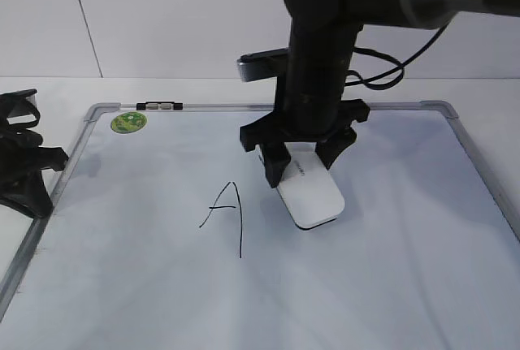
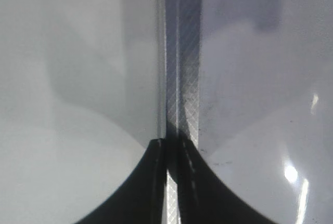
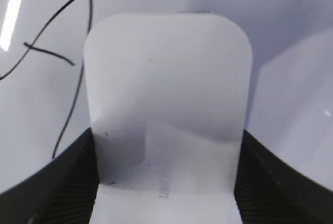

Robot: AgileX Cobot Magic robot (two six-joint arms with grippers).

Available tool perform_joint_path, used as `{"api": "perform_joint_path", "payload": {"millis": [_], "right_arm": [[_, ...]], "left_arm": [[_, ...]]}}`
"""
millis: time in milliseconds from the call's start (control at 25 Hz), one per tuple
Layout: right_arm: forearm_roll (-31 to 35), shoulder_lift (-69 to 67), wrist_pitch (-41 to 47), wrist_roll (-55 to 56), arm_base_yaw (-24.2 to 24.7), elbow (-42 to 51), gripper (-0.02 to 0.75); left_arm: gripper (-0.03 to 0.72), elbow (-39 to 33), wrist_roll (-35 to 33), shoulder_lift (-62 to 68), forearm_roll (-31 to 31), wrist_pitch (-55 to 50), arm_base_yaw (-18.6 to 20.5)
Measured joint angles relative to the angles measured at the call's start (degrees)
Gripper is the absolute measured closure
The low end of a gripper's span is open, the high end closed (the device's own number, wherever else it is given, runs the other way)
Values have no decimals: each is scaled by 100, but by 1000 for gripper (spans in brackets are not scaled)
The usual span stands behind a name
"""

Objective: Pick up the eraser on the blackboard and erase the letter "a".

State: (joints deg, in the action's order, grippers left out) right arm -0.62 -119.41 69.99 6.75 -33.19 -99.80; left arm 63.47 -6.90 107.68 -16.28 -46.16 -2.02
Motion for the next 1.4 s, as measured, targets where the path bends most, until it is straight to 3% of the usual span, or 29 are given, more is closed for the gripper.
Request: {"api": "perform_joint_path", "payload": {"millis": [800,1400], "right_arm": [[-45,514,10,33,1965,73,209],[-263,709,18,42,2286,664,209]], "left_arm": [[658,0,0,0,0,0,0],[657,0,0,0,10,11,0]]}}
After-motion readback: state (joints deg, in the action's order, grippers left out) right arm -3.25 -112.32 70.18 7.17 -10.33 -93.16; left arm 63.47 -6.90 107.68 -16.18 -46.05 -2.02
